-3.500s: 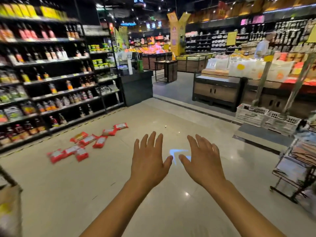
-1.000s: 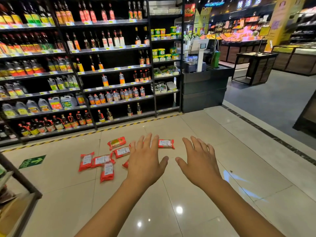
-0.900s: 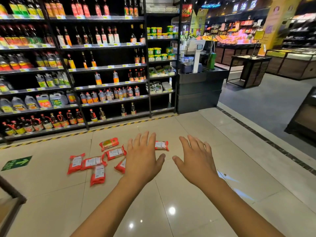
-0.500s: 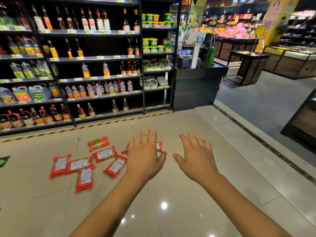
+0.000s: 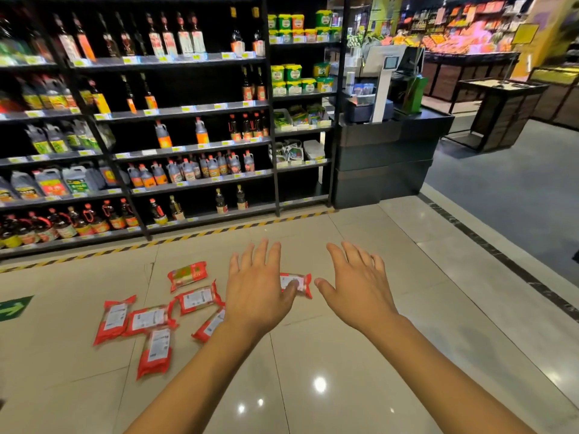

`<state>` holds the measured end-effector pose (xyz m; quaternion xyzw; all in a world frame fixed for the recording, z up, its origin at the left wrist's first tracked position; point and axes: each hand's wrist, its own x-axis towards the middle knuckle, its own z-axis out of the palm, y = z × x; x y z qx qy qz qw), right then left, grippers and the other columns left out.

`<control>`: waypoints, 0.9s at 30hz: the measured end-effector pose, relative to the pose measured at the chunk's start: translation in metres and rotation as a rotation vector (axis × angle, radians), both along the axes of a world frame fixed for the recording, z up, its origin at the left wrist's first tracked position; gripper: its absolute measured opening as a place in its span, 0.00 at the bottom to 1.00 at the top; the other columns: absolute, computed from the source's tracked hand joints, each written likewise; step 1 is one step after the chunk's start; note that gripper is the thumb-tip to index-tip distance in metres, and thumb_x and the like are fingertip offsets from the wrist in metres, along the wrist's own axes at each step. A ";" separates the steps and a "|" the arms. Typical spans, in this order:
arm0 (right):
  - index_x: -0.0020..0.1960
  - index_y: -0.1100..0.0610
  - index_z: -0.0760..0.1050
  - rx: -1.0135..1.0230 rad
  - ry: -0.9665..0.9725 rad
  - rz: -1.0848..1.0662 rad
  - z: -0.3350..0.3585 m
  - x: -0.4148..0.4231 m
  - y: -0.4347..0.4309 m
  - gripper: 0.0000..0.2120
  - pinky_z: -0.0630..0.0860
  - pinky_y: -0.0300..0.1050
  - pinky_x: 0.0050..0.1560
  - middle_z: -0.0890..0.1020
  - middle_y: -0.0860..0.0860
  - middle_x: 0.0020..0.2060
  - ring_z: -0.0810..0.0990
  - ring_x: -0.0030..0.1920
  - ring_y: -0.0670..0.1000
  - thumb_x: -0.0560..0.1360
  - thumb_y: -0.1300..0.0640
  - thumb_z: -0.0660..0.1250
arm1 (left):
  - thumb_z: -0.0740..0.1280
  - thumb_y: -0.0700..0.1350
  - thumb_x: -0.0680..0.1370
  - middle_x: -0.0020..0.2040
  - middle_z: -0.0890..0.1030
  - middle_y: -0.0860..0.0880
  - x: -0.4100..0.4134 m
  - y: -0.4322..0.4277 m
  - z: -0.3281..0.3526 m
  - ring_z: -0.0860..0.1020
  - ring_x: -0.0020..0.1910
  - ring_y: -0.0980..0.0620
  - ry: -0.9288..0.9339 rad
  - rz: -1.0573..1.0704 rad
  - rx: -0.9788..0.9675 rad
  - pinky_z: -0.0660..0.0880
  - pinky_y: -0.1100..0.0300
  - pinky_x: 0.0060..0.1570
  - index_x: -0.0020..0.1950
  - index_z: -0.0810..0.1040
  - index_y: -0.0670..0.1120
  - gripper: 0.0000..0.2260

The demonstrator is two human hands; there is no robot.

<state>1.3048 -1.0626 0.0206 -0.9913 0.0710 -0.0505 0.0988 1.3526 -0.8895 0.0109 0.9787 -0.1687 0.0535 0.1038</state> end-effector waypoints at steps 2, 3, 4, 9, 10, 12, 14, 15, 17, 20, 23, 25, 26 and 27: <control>0.81 0.50 0.54 0.005 -0.013 0.020 0.002 0.036 -0.020 0.32 0.54 0.56 0.78 0.60 0.53 0.80 0.57 0.79 0.55 0.82 0.40 0.58 | 0.57 0.64 0.83 0.85 0.50 0.47 0.030 -0.017 0.004 0.49 0.84 0.44 -0.004 0.025 0.018 0.46 0.43 0.82 0.85 0.48 0.50 0.36; 0.81 0.50 0.54 0.009 -0.017 0.030 0.003 0.054 -0.030 0.32 0.54 0.56 0.78 0.60 0.53 0.80 0.57 0.79 0.55 0.82 0.40 0.58 | 0.58 0.64 0.83 0.85 0.51 0.47 0.045 -0.026 0.006 0.49 0.84 0.44 -0.010 0.039 0.025 0.46 0.43 0.82 0.85 0.48 0.50 0.36; 0.81 0.50 0.54 0.014 -0.017 0.044 0.005 0.071 -0.038 0.32 0.54 0.56 0.78 0.61 0.53 0.80 0.57 0.79 0.55 0.82 0.40 0.58 | 0.58 0.65 0.82 0.85 0.52 0.47 0.059 -0.034 0.007 0.50 0.84 0.44 -0.017 0.053 0.035 0.47 0.43 0.82 0.85 0.49 0.50 0.36; 0.81 0.50 0.55 0.039 -0.004 0.111 -0.002 0.145 -0.068 0.32 0.54 0.56 0.78 0.61 0.52 0.79 0.57 0.79 0.55 0.81 0.39 0.60 | 0.58 0.66 0.82 0.85 0.55 0.47 0.113 -0.068 0.003 0.53 0.83 0.44 -0.038 0.140 0.088 0.50 0.43 0.82 0.84 0.51 0.50 0.37; 0.81 0.49 0.55 0.041 0.011 0.128 -0.006 0.156 -0.071 0.32 0.53 0.56 0.78 0.61 0.52 0.80 0.57 0.79 0.55 0.81 0.39 0.60 | 0.58 0.66 0.82 0.85 0.54 0.47 0.121 -0.071 -0.001 0.53 0.83 0.44 -0.014 0.155 0.091 0.50 0.43 0.82 0.84 0.51 0.50 0.36; 0.81 0.50 0.54 0.049 0.028 0.164 -0.014 0.174 -0.074 0.33 0.53 0.56 0.78 0.60 0.53 0.80 0.57 0.80 0.55 0.82 0.39 0.60 | 0.56 0.66 0.83 0.85 0.54 0.46 0.136 -0.075 -0.011 0.52 0.83 0.43 0.008 0.185 0.093 0.49 0.42 0.82 0.84 0.51 0.49 0.36; 0.81 0.49 0.54 0.049 0.052 0.199 -0.021 0.194 -0.077 0.33 0.52 0.56 0.78 0.60 0.53 0.80 0.57 0.79 0.55 0.82 0.40 0.59 | 0.54 0.66 0.83 0.85 0.53 0.46 0.152 -0.078 -0.020 0.51 0.83 0.42 0.031 0.216 0.092 0.48 0.42 0.82 0.84 0.50 0.49 0.35; 0.81 0.49 0.53 0.047 0.062 0.209 -0.025 0.204 -0.078 0.32 0.52 0.56 0.78 0.59 0.53 0.80 0.56 0.80 0.55 0.82 0.40 0.59 | 0.53 0.66 0.83 0.85 0.52 0.46 0.160 -0.079 -0.022 0.51 0.84 0.42 0.042 0.229 0.091 0.47 0.42 0.81 0.84 0.50 0.49 0.35; 0.82 0.50 0.53 0.043 0.081 0.228 -0.033 0.226 -0.081 0.33 0.51 0.56 0.78 0.58 0.53 0.81 0.56 0.80 0.56 0.82 0.40 0.59 | 0.53 0.66 0.83 0.85 0.51 0.45 0.177 -0.079 -0.029 0.50 0.84 0.42 0.052 0.249 0.090 0.47 0.42 0.81 0.85 0.50 0.49 0.36; 0.82 0.50 0.53 0.027 0.100 0.265 -0.046 0.260 -0.082 0.33 0.51 0.56 0.78 0.58 0.54 0.81 0.56 0.80 0.56 0.82 0.40 0.59 | 0.54 0.66 0.83 0.85 0.53 0.46 0.205 -0.075 -0.045 0.51 0.84 0.43 0.071 0.283 0.102 0.46 0.42 0.82 0.85 0.50 0.49 0.36; 0.81 0.50 0.53 -0.009 0.136 0.304 -0.065 0.295 -0.079 0.33 0.52 0.57 0.78 0.59 0.54 0.80 0.57 0.80 0.56 0.82 0.39 0.59 | 0.55 0.65 0.83 0.85 0.54 0.46 0.234 -0.068 -0.068 0.52 0.83 0.43 0.113 0.320 0.059 0.47 0.42 0.81 0.84 0.53 0.49 0.34; 0.81 0.50 0.54 -0.043 0.158 0.323 -0.078 0.322 -0.079 0.32 0.52 0.57 0.78 0.60 0.54 0.80 0.57 0.80 0.56 0.82 0.39 0.58 | 0.55 0.64 0.83 0.85 0.54 0.46 0.257 -0.064 -0.084 0.53 0.83 0.42 0.138 0.340 0.023 0.48 0.42 0.80 0.84 0.53 0.49 0.34; 0.81 0.50 0.54 -0.066 0.172 0.334 -0.085 0.338 -0.080 0.32 0.52 0.57 0.78 0.60 0.54 0.80 0.57 0.80 0.56 0.82 0.39 0.58 | 0.54 0.64 0.83 0.85 0.54 0.46 0.270 -0.063 -0.094 0.52 0.83 0.42 0.157 0.347 0.027 0.48 0.42 0.80 0.84 0.53 0.49 0.33; 0.81 0.50 0.53 -0.087 0.190 0.344 -0.091 0.353 -0.082 0.32 0.52 0.57 0.78 0.60 0.54 0.80 0.57 0.80 0.56 0.82 0.39 0.57 | 0.52 0.65 0.83 0.85 0.54 0.45 0.285 -0.061 -0.103 0.53 0.83 0.42 0.183 0.358 0.032 0.49 0.42 0.80 0.84 0.54 0.49 0.33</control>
